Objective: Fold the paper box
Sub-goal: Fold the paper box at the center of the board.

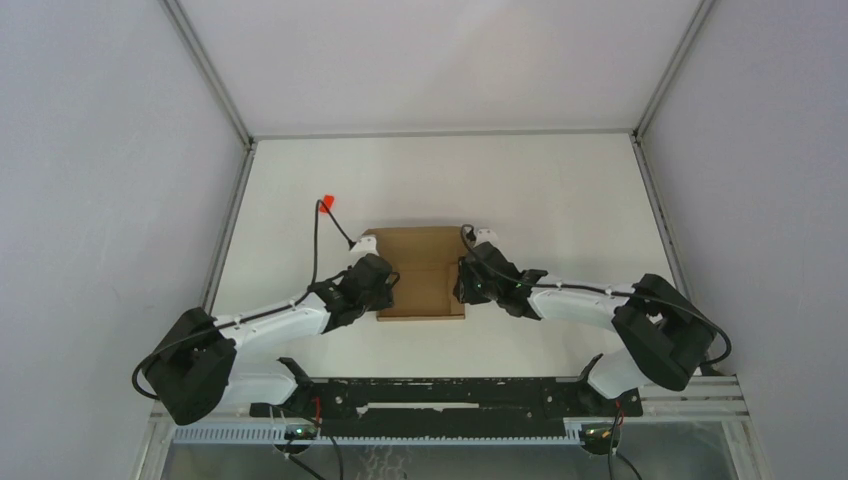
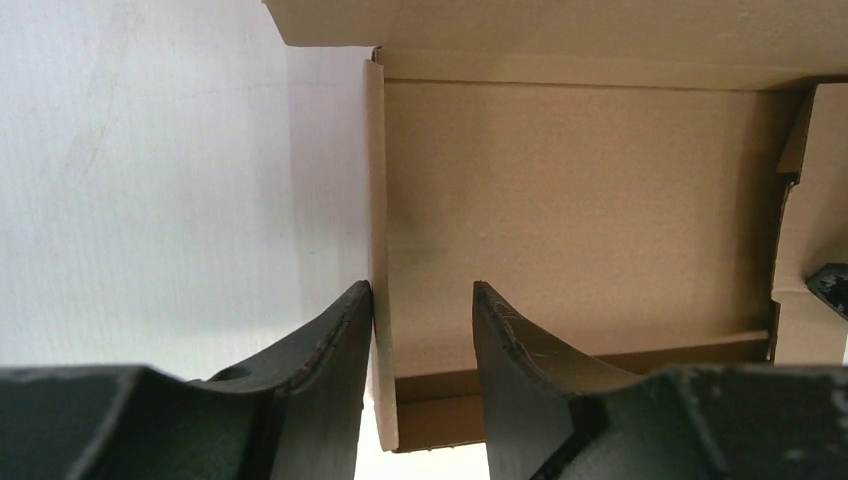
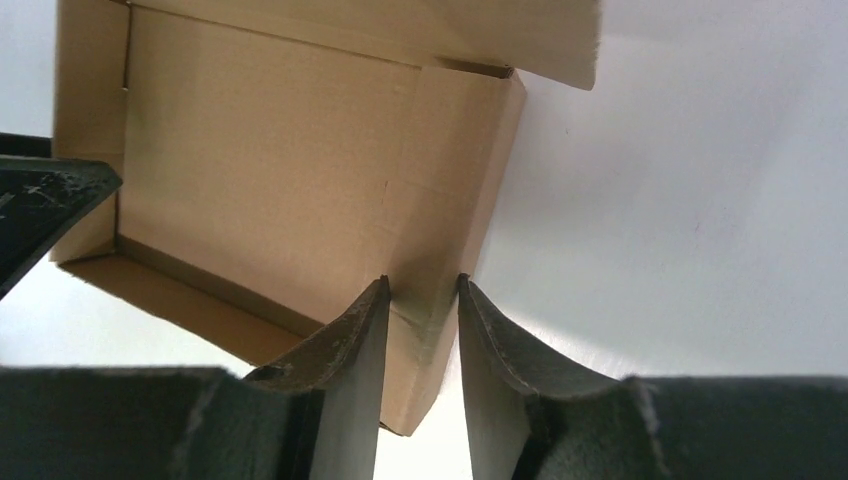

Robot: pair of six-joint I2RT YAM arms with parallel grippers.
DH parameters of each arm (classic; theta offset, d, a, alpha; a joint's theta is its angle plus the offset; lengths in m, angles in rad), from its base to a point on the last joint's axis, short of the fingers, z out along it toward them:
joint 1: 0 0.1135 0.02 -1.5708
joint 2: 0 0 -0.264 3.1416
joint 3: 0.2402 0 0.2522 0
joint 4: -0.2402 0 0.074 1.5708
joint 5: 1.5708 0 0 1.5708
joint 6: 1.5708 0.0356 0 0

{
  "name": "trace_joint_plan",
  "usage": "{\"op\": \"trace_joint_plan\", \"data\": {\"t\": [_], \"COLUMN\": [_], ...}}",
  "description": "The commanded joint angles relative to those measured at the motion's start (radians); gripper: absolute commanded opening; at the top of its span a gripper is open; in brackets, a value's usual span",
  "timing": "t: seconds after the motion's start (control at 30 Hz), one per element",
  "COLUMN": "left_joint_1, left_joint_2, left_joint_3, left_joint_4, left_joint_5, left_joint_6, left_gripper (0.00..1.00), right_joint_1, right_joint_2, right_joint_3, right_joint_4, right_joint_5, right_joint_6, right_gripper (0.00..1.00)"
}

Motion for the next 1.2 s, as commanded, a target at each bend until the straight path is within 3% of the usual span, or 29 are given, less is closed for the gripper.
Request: {"op": "trace_joint_plan", "data": {"t": [0.0, 0.47, 0.9, 1.17], "left_joint_1": [0.002, 0.002, 0.002, 0.002], "left_joint_2": [0.001, -0.004, 0.010, 0.022], "left_joint_3": [0.013, 0.014, 0.026, 0.021], "left_joint_4": [0.061, 0.062, 0.068, 0.088], "left_joint_5": [0.023, 0.026, 0.041, 0.057], "left_joint_6": [0.014, 0.025, 0.039, 0.037], "left_gripper": [0.46, 0.46, 0.46, 0.46], "right_joint_1": [0.047, 0.122, 0.161, 0.190], "right_joint_2": [0.042, 0.145, 0.208, 0.259], "right_joint_3": [0.070, 0.195, 0.303, 0.352], "right_joint_4": [-0.106, -0.280, -0.452, -0.529], "right_joint_5": [0.128, 0.305, 0.517, 0.623], "right_joint_6": [-0.034, -0.049, -0.057, -0.060], "right_gripper": [0.41, 0.30, 0.32, 0.26]}}
